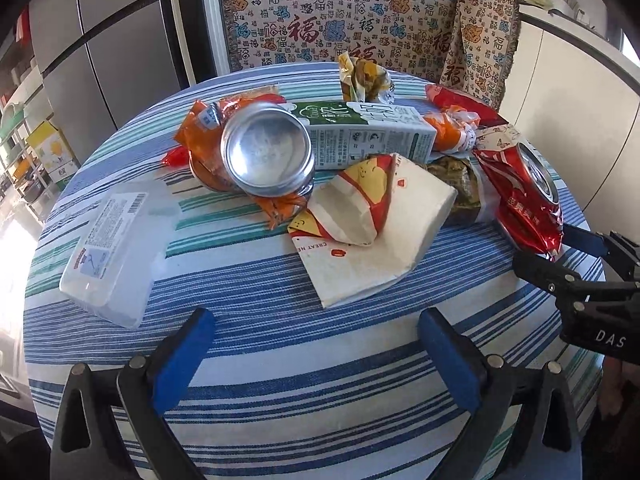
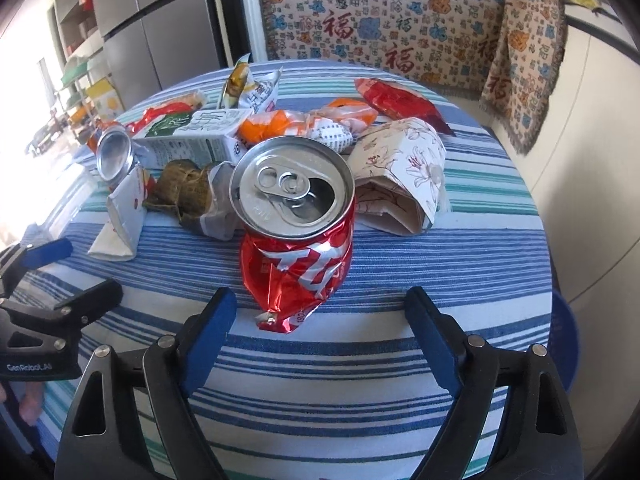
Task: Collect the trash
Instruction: 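Reach the right gripper to the crushed red cola can and close on it, then drop the red can into the blue wastebasket while the left gripper drops a wrapper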
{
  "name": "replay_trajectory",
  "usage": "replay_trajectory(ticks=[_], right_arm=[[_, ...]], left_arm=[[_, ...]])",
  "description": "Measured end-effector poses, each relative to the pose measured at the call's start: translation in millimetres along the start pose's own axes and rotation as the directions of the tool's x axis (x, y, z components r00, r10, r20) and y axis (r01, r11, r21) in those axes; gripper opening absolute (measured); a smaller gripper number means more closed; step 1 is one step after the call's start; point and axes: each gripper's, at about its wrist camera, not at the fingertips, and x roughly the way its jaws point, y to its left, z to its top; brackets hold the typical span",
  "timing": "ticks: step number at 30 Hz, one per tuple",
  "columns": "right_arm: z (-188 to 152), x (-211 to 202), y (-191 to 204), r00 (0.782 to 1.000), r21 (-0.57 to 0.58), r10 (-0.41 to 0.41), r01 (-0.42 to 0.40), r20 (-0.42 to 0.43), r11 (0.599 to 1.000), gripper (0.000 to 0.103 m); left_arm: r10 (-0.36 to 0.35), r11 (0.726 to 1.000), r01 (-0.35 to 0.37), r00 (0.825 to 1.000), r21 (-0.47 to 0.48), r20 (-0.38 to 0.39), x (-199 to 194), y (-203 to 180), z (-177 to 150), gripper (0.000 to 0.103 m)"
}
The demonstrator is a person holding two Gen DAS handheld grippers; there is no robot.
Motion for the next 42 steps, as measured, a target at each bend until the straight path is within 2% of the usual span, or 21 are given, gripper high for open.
replay_trajectory(ticks=[2,4,7,10,12,17,19,20,21,22,23,29,34,42], right_arm=[[2.3,-6.4,-3.2,0.999,0.007,0.042,-0.042,0.004,0.999,0.078],[5.9,-17.5,-6.4,0.998,-0.001,0.047,-0.047,0.036,0.999,0.077],[15.3,-24.7,-12.1,0.995,0.007,0.087,-0.088,0.049,0.996,0.077],[24.6,-16.1,-18.7,0.988,0.033,0.153,-0.154,0.021,0.988,0.074],[29.0,-8.6,-18.5,0.986,0.027,0.166,-0.166,0.003,0.986,0.07],[39.4,-0.7,-5.6,0.99,-0.036,0.144,-0.143,0.012,0.989,0.07],[41.9,3.4,-2.1,0.991,-0.05,0.136,-0.135,0.008,0.99,0.067],[43.1,4.7,0.5,0.99,-0.054,0.139,-0.138,0.004,0.989,0.052],[43.1,3.3,1.2,0.99,-0.055,0.139,-0.138,0.008,0.989,0.053],[42.5,0.0,1.4,0.99,-0.054,0.141,-0.14,0.017,0.989,0.053],[41.3,-5.3,1.5,0.989,-0.053,0.148,-0.146,0.026,0.988,0.053],[29.0,-42.7,0.4,0.981,-0.052,0.181,-0.178,0.069,0.983,0.053],[16.2,-57.5,-4.0,0.975,-0.028,0.213,-0.212,0.067,0.977,0.053],[0.1,-74.1,-23.0,0.971,0.018,0.223,-0.225,0.082,0.974,0.053]], left_arm=[[0.003,1.0,-0.003,0.999,0.005,0.044,-9.5,0.0,-1.9,0.102],[-0.047,0.999,0.046,0.992,0.008,0.117,-21.4,-3.0,0.3,0.102],[-0.116,0.993,0.112,0.985,0.037,0.126,-25.7,-12.2,12.5,0.102],[-0.143,0.99,0.14,0.985,0.033,0.096,-14.5,-18.9,24.4,0.087],[-0.143,0.99,0.141,0.987,0.027,0.077,-6.0,-21.7,30.0,0.074],[-0.13,0.991,0.126,0.986,0.037,0.106,-2.7,-25.0,35.0,0.064],[-0.122,0.992,0.118,0.986,0.049,0.111,-2.3,-26.4,36.2,0.045],[-0.127,0.991,0.122,0.986,0.054,0.111,-1.4,-27.4,37.4,0.029],[-0.139,0.989,0.134,0.984,0.057,0.11,-1.5,-27.2,38.4,0.015],[-0.142,0.989,0.136,0.983,0.057,0.12,-3.9,-25.9,36.9,0.015],[-0.147,0.988,0.14,0.98,0.059,0.135,-7.8,-24.5,36.2,0.009],[-0.232,0.973,0.229,0.957,0.04,0.174,-41.7,-10.3,24.3,0.007],[-0.274,0.962,0.271,0.944,0.038,0.184,-66.6,-10.4,10.8,0.006],[-0.315,0.949,0.31,0.927,0.061,0.203,-91.6,-31.1,8.7,0.006]])
